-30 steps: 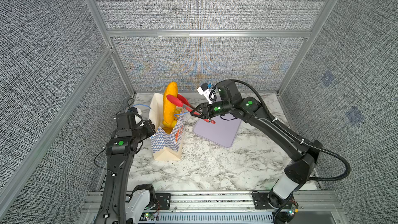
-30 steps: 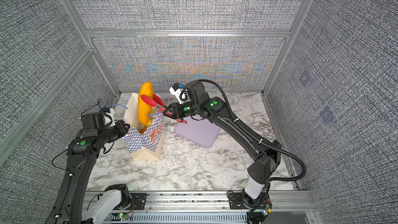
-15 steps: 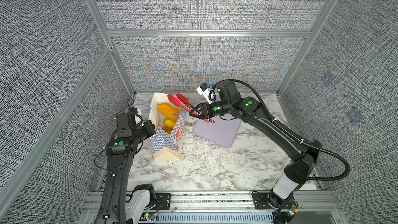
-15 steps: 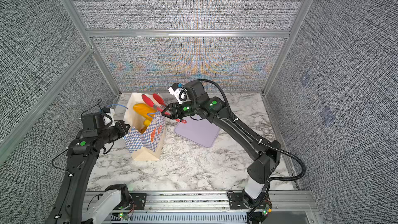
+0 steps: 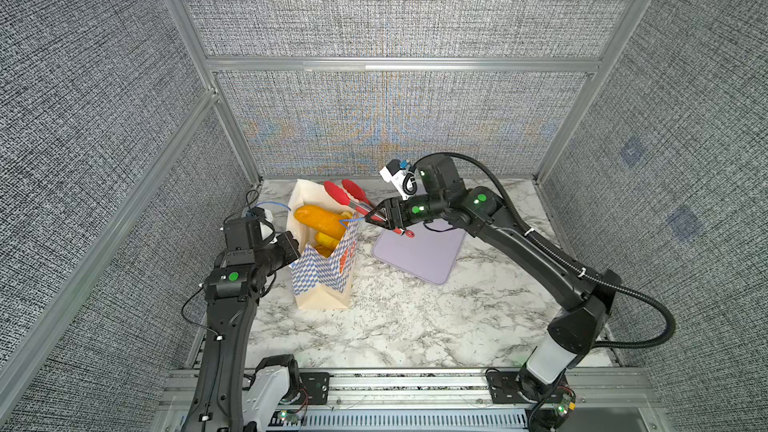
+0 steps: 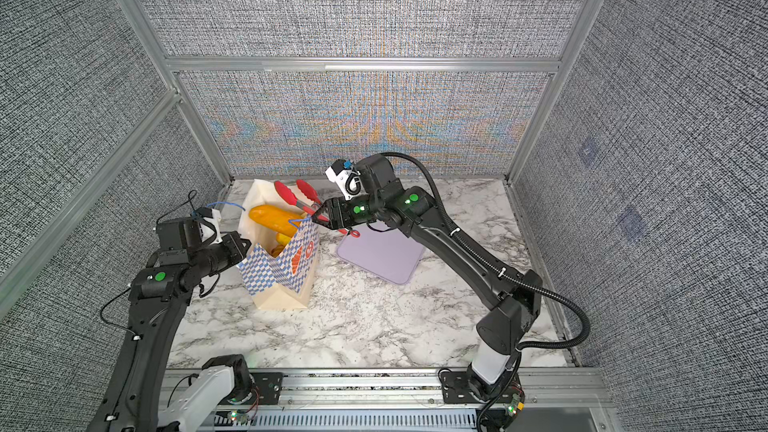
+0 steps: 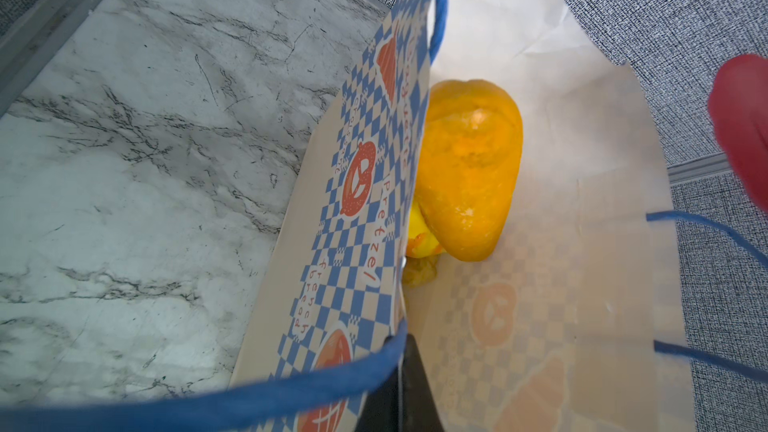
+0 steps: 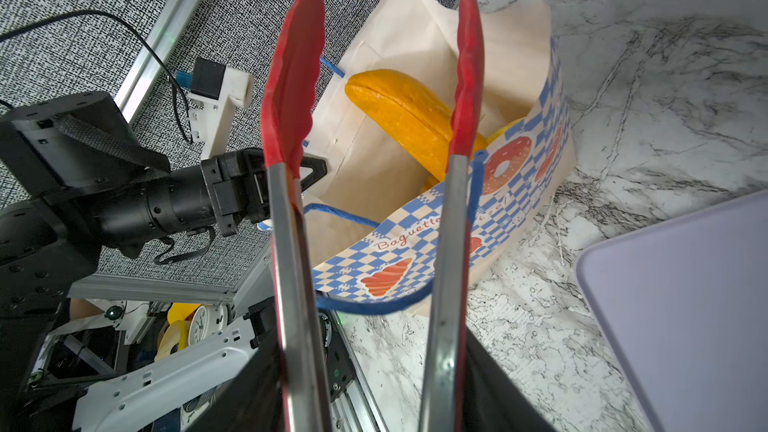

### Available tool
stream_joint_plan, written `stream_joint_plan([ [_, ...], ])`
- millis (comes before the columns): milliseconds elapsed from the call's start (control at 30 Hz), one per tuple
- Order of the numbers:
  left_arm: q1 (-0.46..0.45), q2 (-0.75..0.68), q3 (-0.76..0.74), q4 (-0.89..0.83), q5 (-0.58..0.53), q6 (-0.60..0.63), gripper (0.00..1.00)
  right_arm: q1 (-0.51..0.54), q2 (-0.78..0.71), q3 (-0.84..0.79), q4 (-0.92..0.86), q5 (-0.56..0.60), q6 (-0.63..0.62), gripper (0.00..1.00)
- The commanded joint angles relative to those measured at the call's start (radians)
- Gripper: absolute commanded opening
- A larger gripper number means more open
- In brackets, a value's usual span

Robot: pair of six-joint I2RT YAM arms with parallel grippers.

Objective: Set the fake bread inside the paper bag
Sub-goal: 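Open the tongs to drop the baguette into the bag, then move the empty tongs back over the tray while the left gripper releases the bag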

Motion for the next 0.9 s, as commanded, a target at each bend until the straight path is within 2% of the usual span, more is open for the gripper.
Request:
stream_joint_plan([
  [0,0.001,0.0,-0.002,-0.005,-0.001,0.008,0.03,0.0,-0.007,0.005,0.016,0.016,-0.012,0.6],
  [300,0.001,0.004,0.01,-0.006,0.0,0.009,0.03,-0.016,-0.059,-0.016,0.012,0.089,-0.022,0.59],
  [433,0.001,0.009,0.016,-0.008,0.001,0.011,0.04,-0.055,-0.102,-0.058,0.011,0.108,-0.017,0.59],
  [500,0.002,0.009,0.016,-0.009,0.0,0.01,0.13,-0.076,-0.121,-0.084,0.013,0.108,-0.014,0.59],
  [733,0.002,0.017,0.042,-0.023,-0.007,0.018,0.64,-0.136,-0.181,-0.168,0.022,0.108,0.0,0.59],
  [867,0.001,0.028,0.083,-0.051,-0.022,0.04,0.77,-0.165,-0.204,-0.199,0.027,0.105,0.004,0.59],
])
